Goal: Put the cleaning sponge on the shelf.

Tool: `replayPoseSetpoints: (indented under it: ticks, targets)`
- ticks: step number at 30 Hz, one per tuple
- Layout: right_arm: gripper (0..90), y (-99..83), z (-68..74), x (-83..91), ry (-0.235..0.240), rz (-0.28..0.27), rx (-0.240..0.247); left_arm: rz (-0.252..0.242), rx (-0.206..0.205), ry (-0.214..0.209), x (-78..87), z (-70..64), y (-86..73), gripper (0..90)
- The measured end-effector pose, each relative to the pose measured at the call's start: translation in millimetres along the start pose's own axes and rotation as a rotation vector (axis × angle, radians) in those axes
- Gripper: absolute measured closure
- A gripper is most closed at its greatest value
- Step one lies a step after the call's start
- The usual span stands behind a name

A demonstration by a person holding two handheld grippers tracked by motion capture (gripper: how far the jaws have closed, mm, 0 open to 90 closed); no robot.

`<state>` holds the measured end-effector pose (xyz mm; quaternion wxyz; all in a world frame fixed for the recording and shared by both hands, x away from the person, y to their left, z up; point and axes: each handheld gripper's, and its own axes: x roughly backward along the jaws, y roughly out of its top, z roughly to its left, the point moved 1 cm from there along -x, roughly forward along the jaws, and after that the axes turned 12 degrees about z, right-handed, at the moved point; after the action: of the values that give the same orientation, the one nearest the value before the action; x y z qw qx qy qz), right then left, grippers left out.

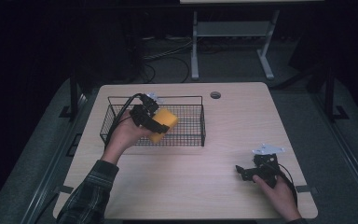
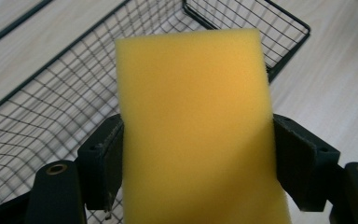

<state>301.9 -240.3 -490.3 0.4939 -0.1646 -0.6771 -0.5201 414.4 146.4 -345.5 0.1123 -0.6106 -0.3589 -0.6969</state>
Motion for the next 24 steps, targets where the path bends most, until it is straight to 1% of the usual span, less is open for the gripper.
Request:
replayPoseSetpoints:
  ticks: [2,9,14,20,24]
  targets:
    - [2.5,0.0,0.0,0.0,0.0,0.001,-0.001,-0.005,0.017,0.007,0.8,4.8,-0.4,25.3]
    - [2.5,0.0,0.1,0.0,0.001,0.001,-0.001,-0.019,0.04,0.033,3.2,21.9,-3.5,25.3]
    - [2.5,0.0,0.1,0.0,0.001,0.001,-0.001,-0.031,0.07,0.05,3.8,31.9,-6.0,25.3]
    - [2.5,0.0,0.0,0.1,0.001,0.001,-0.001,-0.033,0.089,0.087,5.1,46.1,-10.8,25.4]
    - [2.5,0.0,0.0,0.0,0.001,0.001,-0.001,-0.043,0.103,0.093,5.6,55.5,-15.1,25.4]
